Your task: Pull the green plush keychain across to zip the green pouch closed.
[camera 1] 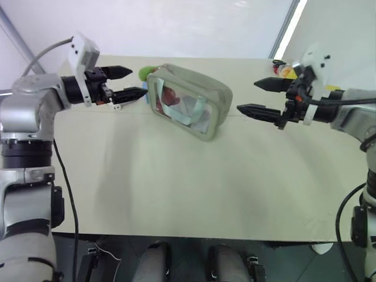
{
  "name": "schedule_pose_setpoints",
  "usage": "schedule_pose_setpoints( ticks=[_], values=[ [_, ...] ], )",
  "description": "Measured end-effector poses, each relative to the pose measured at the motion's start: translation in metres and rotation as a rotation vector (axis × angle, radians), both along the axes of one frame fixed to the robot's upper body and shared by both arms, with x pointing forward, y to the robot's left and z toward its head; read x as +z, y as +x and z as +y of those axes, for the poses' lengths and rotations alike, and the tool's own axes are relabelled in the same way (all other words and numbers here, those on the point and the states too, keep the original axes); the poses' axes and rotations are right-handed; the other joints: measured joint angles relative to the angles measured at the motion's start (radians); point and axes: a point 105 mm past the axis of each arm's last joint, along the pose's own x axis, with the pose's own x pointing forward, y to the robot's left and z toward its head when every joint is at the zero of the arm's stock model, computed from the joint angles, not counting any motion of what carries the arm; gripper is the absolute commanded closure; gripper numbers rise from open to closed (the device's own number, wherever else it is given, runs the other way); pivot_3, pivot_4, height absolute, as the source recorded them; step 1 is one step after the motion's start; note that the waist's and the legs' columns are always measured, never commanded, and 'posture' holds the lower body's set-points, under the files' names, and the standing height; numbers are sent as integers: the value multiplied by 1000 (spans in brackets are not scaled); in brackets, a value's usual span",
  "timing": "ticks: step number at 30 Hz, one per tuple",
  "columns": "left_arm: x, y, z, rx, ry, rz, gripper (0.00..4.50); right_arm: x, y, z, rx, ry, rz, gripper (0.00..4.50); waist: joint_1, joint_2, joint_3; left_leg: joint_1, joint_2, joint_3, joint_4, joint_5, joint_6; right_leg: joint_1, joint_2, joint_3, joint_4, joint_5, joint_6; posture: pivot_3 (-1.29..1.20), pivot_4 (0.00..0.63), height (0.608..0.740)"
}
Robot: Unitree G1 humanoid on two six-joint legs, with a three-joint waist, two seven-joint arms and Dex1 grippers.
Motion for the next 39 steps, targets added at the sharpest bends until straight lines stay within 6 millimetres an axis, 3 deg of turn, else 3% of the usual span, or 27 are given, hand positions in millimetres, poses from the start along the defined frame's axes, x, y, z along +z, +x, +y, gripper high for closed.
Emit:
schedule_pose_setpoints(
  ticks=[6,13,17,23,28,33,39],
  values=[
    [-8,5,2,10,63,2,38,12,3,7,5,6,-39,0,-2,0,0,0,0,0,0,0,0,-1,0,0,1,0,0,0,150,740],
    [-7,5,1,9,58,-7,38,2,14,2,-51,-28,-35,0,-1,0,0,-1,0,0,0,0,0,-1,0,1,1,0,0,0,150,740],
    [-4,2,-2,0,46,-12,38,5,16,10,-29,-20,-40,0,-3,0,0,-1,1,-1,0,0,0,-1,0,1,1,0,0,0,150,740],
    [-8,0,-4,-10,36,2,38,7,29,29,-19,-7,-49,0,-5,0,0,-1,1,0,0,0,0,-2,0,1,1,0,0,0,150,740],
    [-5,-6,-10,-34,18,-4,38,20,52,66,1,35,-86,0,-8,0,0,-1,1,0,0,0,0,-3,0,1,2,0,0,0,150,740],
    [-11,-8,-11,-27,17,-4,38,-13,74,109,36,-5,-10,0,-9,0,0,-1,1,0,0,0,-1,-3,0,1,3,0,0,0,150,740],
    [-22,-11,-10,-5,25,11,38,-45,93,116,5,-132,-16,0,-8,0,0,-2,0,-1,1,1,-1,-3,-1,1,3,0,0,0,150,740]
  ],
)
